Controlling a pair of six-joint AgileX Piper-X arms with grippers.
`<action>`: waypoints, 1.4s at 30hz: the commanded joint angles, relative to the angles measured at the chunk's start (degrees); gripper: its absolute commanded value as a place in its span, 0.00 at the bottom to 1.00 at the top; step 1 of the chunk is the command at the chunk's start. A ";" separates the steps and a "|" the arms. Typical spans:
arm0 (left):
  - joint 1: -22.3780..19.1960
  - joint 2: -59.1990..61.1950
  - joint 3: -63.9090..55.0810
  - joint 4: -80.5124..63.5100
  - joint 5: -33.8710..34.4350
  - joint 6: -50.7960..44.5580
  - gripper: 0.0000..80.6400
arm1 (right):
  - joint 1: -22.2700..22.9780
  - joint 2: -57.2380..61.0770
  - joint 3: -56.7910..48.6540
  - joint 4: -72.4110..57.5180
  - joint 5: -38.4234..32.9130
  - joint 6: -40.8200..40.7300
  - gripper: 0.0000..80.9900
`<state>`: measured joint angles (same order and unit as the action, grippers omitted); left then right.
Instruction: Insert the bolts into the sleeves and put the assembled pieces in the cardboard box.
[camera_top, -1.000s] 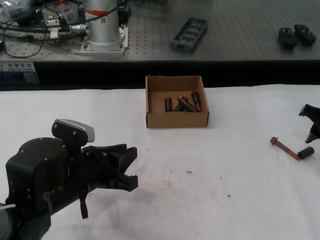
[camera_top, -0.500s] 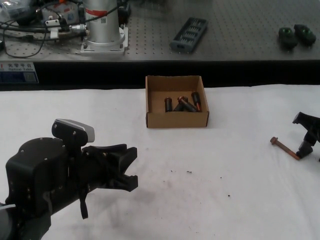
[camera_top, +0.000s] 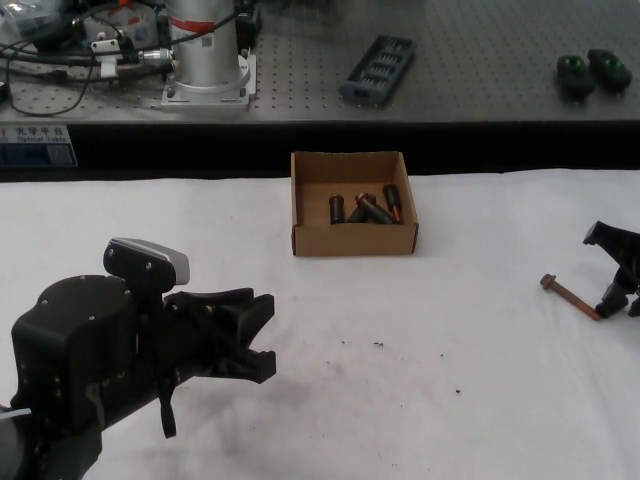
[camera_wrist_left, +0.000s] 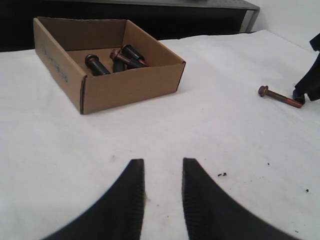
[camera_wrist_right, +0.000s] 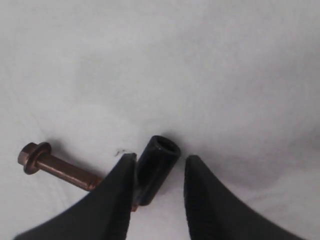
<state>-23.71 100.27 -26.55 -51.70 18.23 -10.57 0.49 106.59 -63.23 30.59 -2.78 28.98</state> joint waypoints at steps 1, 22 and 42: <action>0.16 -0.65 -0.15 -0.65 0.50 0.72 0.24 | -0.40 1.07 0.21 2.13 2.25 -0.81 0.40; 0.16 -0.65 -0.15 -0.65 0.50 0.72 0.24 | -0.40 1.07 0.21 -1.79 2.25 -0.81 0.41; 0.16 -0.65 -0.15 -0.65 0.50 0.72 0.24 | -0.40 4.12 0.21 0.02 0.92 -3.05 0.41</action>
<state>-23.71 100.27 -26.55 -51.70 18.23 -10.57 0.49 108.90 -63.59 29.56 -1.93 26.48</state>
